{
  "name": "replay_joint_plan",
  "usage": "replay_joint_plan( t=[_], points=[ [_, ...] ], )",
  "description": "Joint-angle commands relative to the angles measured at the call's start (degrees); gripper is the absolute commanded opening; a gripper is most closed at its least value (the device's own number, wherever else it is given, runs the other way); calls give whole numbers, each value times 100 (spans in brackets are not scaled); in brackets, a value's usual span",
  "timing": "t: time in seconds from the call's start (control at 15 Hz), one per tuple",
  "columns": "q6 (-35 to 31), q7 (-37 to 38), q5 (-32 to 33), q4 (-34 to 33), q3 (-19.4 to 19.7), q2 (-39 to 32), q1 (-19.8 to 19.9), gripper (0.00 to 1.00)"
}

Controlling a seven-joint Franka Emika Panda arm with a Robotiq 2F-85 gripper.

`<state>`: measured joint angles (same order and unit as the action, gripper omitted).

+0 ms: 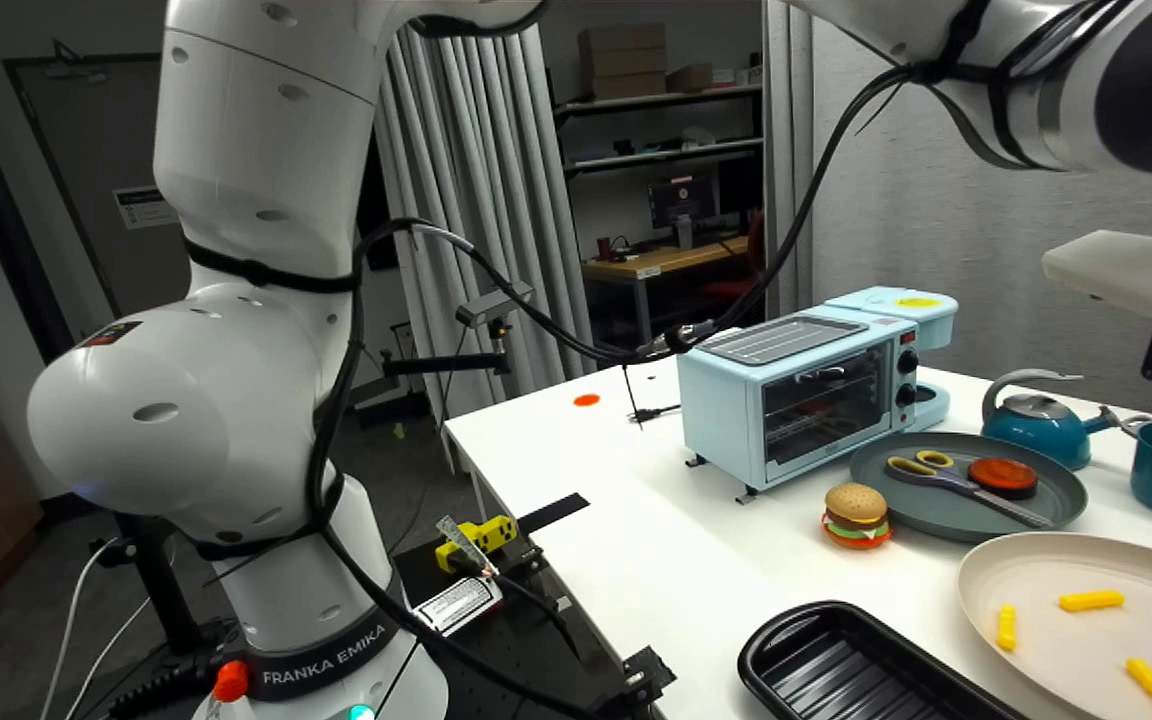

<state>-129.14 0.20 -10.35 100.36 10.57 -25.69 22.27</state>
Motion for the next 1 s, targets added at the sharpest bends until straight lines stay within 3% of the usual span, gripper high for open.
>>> replay_joint_plan(
  t=[0.0, 0.07, 0.93],
  points=[
    [-14, -433, -314, 160, -87, 336, 37, 100],
    [31, -168, -131, -29, 30, 85, -53, 100],
    [32, -256, -174, 13, 17, 184, -55, 100]
  ],
)
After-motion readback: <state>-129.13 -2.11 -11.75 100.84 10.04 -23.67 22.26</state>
